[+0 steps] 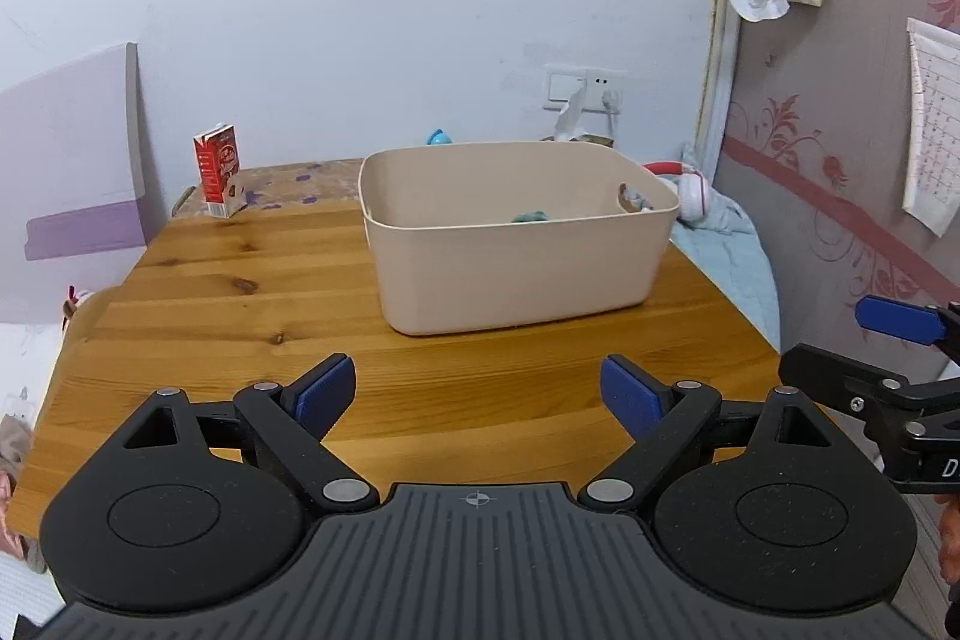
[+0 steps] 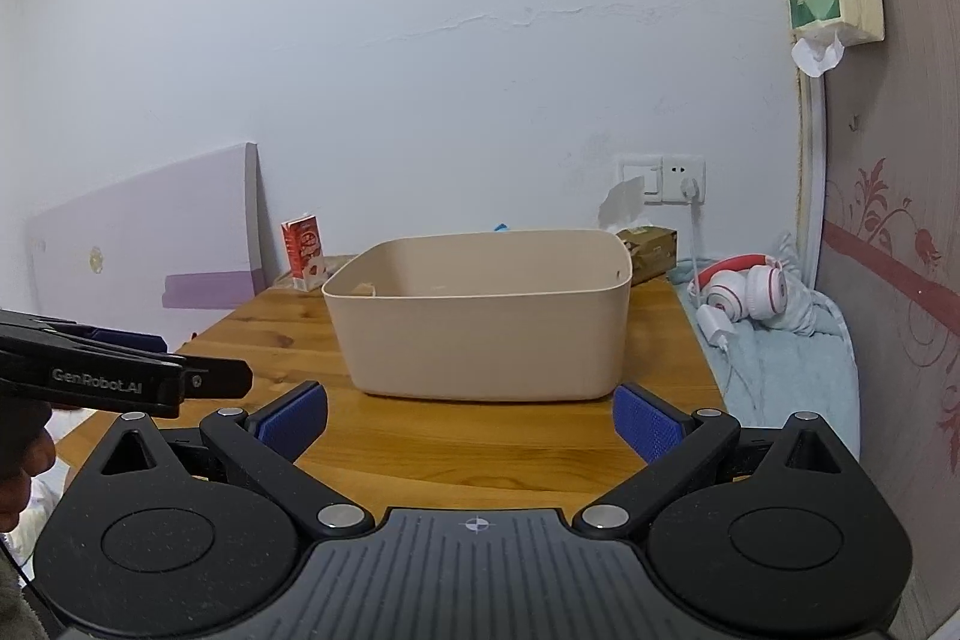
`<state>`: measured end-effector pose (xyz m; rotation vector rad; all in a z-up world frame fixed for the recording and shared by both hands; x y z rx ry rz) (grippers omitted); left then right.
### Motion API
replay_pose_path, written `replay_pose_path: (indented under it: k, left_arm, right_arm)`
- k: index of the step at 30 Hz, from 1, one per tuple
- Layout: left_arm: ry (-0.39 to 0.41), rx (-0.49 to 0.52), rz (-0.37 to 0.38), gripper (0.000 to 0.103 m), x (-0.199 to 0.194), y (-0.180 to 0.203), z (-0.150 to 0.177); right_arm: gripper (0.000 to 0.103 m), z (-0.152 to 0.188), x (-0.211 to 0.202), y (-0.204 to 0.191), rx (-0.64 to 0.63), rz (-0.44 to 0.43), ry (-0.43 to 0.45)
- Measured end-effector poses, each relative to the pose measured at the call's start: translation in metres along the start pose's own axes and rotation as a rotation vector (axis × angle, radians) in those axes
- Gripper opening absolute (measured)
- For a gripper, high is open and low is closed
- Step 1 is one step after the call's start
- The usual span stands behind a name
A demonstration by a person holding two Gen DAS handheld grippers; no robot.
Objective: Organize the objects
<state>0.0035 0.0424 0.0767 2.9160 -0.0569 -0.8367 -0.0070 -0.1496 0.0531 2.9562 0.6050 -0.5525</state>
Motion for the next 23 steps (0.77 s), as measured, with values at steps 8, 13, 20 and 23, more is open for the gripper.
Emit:
replay_pose_path:
  k: [8,13,20,23]
  left_arm:
    - [0.001,-0.009,-0.029,0.092,-0.006,-0.001,0.001]
    - [0.0,0.001,-0.039,0.092,-0.008,0.0,0.001]
    - [0.001,0.013,-0.045,0.093,-0.005,0.001,0.0]
    - [0.004,0.011,-0.05,0.094,-0.002,-0.003,0.0]
  right_arm:
    - [0.103,0.004,-0.005,0.0,-0.001,0.003,-0.006]
    - [0.103,0.006,-0.005,0.002,0.006,0.009,-0.009]
    - [0.103,0.007,0.004,0.003,0.013,-0.004,-0.023]
    - [0.103,0.007,0.012,0.004,0.016,-0.003,-0.037]
Point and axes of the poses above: each gripper's, at about its wrist camera, not at the fingertips, and x roughly the way its jaws point, y to its right, z to its underside, the point moved 3 cm from there along x, roughly the way its jaws point, and after that the axes turned 7 degrees about -x, right-handed, at the moved point
